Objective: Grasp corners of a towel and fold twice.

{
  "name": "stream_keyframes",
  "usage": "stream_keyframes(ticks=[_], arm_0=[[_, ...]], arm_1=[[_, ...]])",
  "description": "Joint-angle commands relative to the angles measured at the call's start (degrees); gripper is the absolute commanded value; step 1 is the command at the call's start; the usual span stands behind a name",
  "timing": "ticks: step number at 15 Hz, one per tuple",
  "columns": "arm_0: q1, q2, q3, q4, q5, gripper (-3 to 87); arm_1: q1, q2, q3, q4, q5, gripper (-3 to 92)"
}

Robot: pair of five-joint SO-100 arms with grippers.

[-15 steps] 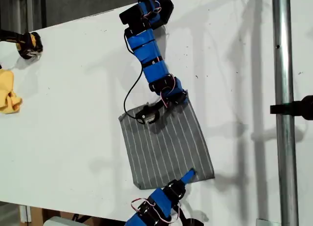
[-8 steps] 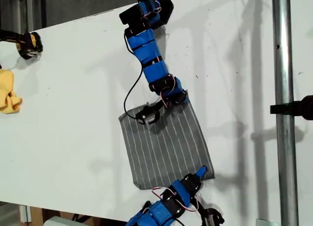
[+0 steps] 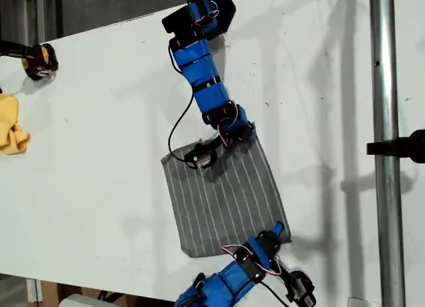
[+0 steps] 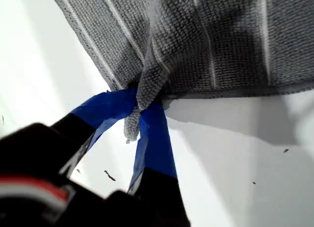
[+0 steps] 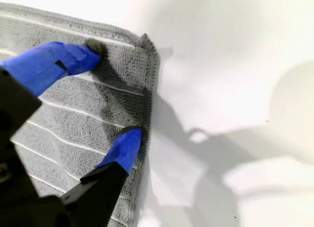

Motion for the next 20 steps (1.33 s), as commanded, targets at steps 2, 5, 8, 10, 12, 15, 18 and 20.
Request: stream_keyframes(ticks=[2,5,8,10,12,15,18,20], arm_0=[[1.0,-3.3,-3.2,-2.4,-1.1,26.1],[0.4,-4.7,-3.6,-2.8,-2.8,12.8],[0.0,-4.6,-2.4,-5.4,-2.6,-2.4],[0.0,-4.7,-2.3,-5.9,-2.3,-2.5],[-0.3,-3.3,-2.9,-5.8,0.1,-2.5],[-1.4,2.3,-5.6,-1.4,6.2,-2.6],[-3.3,4.8,-14.2,7.4,15.0,-2.6],[-4.4,9.9,-15.5,8.3,20.4,-2.6]], arm_1=[[0.4,0.8,-3.0,-0.3,-0.6,-0.2],[0.4,0.7,-3.0,-0.3,-0.4,-0.2],[0.4,0.6,-3.0,-0.4,-0.4,-0.2],[0.4,0.6,-3.0,-0.4,-0.4,-0.2],[0.3,1.7,-3.0,-0.2,-0.7,-0.2],[-0.3,7.5,-3.0,2.4,-1.4,-0.2],[-2.0,15.6,-3.0,6.1,-2.1,-0.2],[-3.4,20.6,-3.0,8.0,-2.5,-0.2]])
